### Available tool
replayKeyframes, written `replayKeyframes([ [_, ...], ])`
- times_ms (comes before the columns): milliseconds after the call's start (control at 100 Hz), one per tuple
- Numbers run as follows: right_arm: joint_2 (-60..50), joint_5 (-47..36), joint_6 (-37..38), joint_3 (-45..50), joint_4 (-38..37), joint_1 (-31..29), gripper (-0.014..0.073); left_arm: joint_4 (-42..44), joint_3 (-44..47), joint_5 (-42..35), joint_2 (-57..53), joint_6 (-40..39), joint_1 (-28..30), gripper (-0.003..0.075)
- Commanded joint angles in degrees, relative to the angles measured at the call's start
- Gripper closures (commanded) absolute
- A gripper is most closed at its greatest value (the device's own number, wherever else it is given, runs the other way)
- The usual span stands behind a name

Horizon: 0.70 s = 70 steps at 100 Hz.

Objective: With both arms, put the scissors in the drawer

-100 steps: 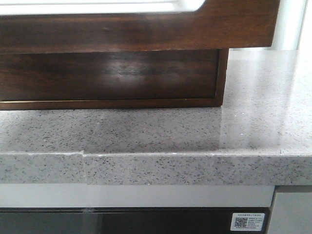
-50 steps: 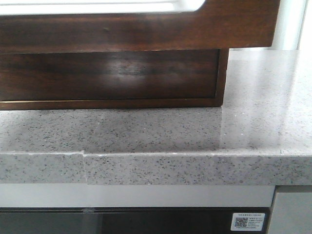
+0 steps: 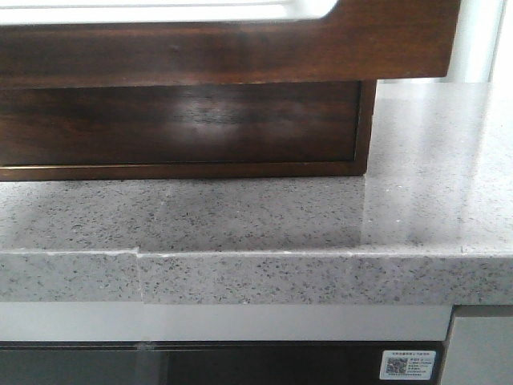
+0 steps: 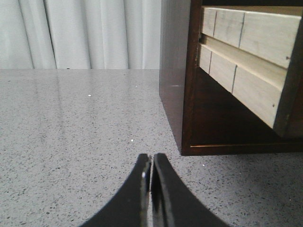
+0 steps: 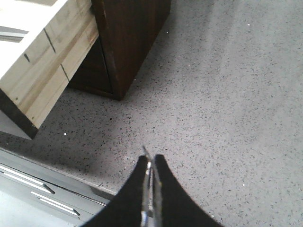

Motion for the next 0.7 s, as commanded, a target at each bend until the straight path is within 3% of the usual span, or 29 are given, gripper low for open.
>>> replayKeyframes([
  [0, -1.2, -3.7, -0.1, -0.8, -0.2, -0.7, 0.0662, -0.5, 2.0, -4.3, -1.9, -0.6, 0.2, 0.0741],
  [80, -4.8, -5.2, -0.1, 1.5, -0.8, -1.3, 0.0662, -0.5, 2.0, -4.3, -1.9, -0.6, 0.2, 0.0741],
  [370, -25.5, -28.7, -0.1, 23.2, -3.0, -4.8, 0.0662, -0.5, 2.0, -4.3, -1.9, -0.6, 0.2, 0.0741],
  [610, -32.6, -36.6, 0.1, 34.3, -2.9, -4.8, 0.0662, -0.5, 2.0, -4.3, -1.9, -0.6, 0.2, 0.0741],
  [690, -33.4, -39.1, 4.0, 36.6, -6.2, -4.8, 0.0662, -0.5, 2.0, -4.3, -1.9, -0.6, 0.2, 0.0741],
])
